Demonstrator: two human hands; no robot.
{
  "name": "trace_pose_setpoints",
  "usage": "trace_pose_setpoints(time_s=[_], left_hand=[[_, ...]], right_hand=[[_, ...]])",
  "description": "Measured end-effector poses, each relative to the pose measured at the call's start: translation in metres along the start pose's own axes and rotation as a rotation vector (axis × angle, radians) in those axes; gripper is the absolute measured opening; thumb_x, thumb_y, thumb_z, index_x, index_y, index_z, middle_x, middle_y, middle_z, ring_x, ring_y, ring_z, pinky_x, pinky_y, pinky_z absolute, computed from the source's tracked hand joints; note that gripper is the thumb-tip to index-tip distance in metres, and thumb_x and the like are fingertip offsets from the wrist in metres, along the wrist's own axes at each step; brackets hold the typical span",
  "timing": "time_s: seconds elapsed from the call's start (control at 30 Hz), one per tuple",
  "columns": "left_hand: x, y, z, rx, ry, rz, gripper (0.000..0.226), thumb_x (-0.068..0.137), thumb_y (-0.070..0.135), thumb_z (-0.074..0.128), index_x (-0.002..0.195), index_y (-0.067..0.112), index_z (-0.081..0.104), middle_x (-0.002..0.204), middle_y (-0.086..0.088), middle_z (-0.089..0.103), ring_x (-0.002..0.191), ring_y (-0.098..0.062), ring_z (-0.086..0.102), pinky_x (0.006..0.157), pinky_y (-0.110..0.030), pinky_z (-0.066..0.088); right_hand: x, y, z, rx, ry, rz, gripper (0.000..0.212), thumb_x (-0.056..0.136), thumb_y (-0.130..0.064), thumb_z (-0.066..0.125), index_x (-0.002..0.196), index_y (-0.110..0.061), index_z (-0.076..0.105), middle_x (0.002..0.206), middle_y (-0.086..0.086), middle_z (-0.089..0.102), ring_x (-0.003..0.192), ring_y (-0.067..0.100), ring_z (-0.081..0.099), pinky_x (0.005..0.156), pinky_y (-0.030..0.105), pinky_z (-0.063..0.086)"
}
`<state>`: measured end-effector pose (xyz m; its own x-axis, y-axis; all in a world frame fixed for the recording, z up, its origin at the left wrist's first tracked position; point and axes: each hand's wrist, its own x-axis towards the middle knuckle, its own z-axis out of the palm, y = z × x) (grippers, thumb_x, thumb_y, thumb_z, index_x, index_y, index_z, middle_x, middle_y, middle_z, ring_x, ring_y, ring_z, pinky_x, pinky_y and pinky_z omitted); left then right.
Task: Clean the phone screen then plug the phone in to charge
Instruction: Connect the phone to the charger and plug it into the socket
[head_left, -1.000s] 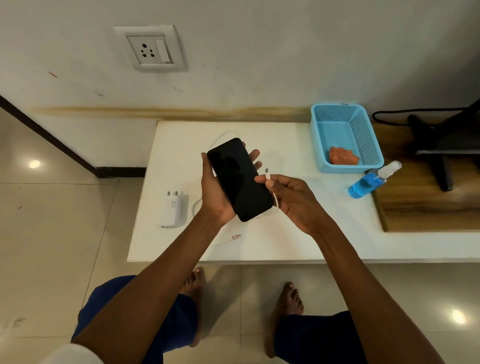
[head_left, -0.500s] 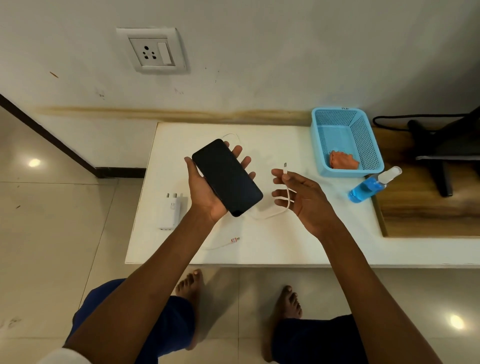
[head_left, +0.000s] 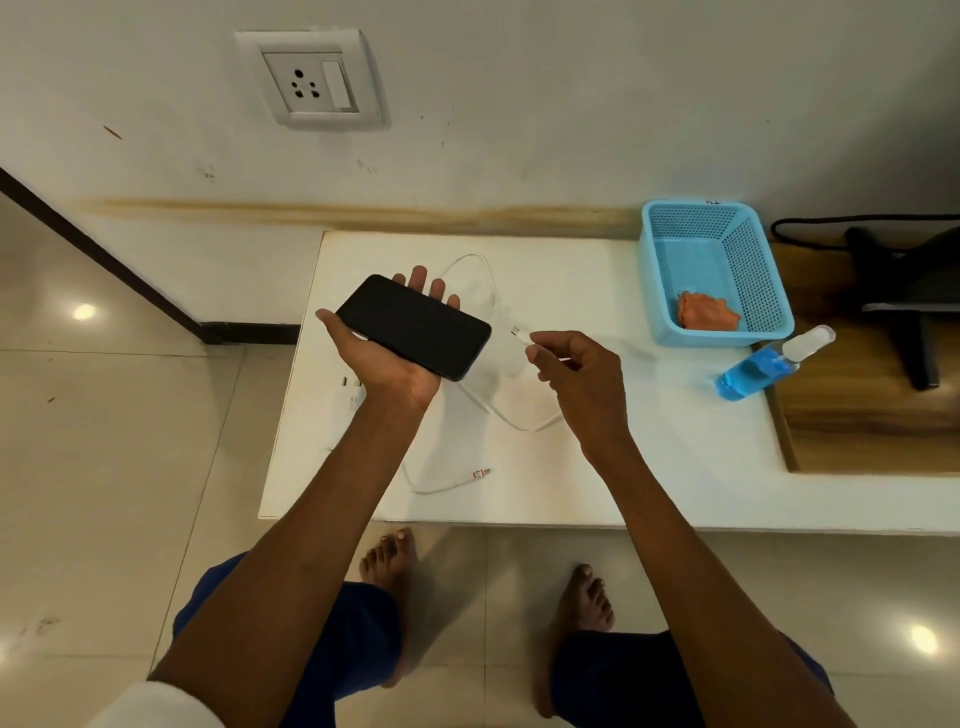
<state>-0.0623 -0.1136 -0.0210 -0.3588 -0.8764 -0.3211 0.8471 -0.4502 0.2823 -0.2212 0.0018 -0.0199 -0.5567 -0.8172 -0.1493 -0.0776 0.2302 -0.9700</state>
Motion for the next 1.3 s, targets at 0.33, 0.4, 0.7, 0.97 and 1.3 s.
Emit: trace_pose_setpoints(time_s=[0.33,0.4,0.7,0.97,1.3], left_hand=[[0.012,0.015,-0.009,-0.052,-0.017,0.083,0.09,0.086,0.082,0.026,0.136,0.011,0.048,0.145,-0.015,0.052,0.126,-0.04,0.055,0.111,-0.058,0.035],[0.013,0.015,-0.011,-0.045,-0.023,0.085,0.09,0.086,0.082,0.025,0.135,0.011,0.049,0.145,-0.015,0.052,0.129,-0.04,0.053,0.112,-0.058,0.034],[0.021,0.023,-0.012,-0.068,-0.028,0.108,0.091,0.087,0.081,0.025,0.142,0.012,0.045,0.145,-0.015,0.052,0.133,-0.04,0.049,0.112,-0.059,0.033],[0.023,0.023,-0.014,-0.084,-0.056,0.097,0.088,0.086,0.082,0.024,0.135,0.013,0.046,0.14,-0.014,0.053,0.128,-0.039,0.052,0.113,-0.058,0.032],[0.023,0.023,-0.013,-0.07,-0.058,0.089,0.088,0.087,0.08,0.023,0.142,0.015,0.043,0.143,-0.014,0.052,0.135,-0.039,0.046,0.112,-0.058,0.032]], right_hand=[[-0.003,0.004,0.034,-0.175,0.034,-0.284,0.005,0.089,-0.034,0.071,0.094,-0.036,0.07,0.099,-0.017,0.062,0.096,0.006,0.063,0.081,0.027,0.053],[-0.003,0.004,0.04,-0.252,0.058,-0.37,0.009,0.089,-0.037,0.07,0.097,-0.032,0.072,0.102,-0.016,0.058,0.099,0.006,0.06,0.084,0.029,0.053],[0.004,0.006,0.058,-0.401,0.111,-0.467,0.014,0.088,-0.033,0.073,0.099,-0.024,0.074,0.117,-0.007,0.059,0.112,0.007,0.052,0.085,0.046,0.052],[0.004,0.005,0.057,-0.399,0.093,-0.444,0.013,0.086,-0.033,0.073,0.096,-0.024,0.074,0.121,-0.007,0.06,0.115,0.009,0.052,0.089,0.048,0.05],[0.003,0.005,0.059,-0.427,0.089,-0.483,0.012,0.085,-0.029,0.075,0.096,-0.024,0.074,0.125,-0.005,0.059,0.118,0.015,0.053,0.086,0.052,0.051]])
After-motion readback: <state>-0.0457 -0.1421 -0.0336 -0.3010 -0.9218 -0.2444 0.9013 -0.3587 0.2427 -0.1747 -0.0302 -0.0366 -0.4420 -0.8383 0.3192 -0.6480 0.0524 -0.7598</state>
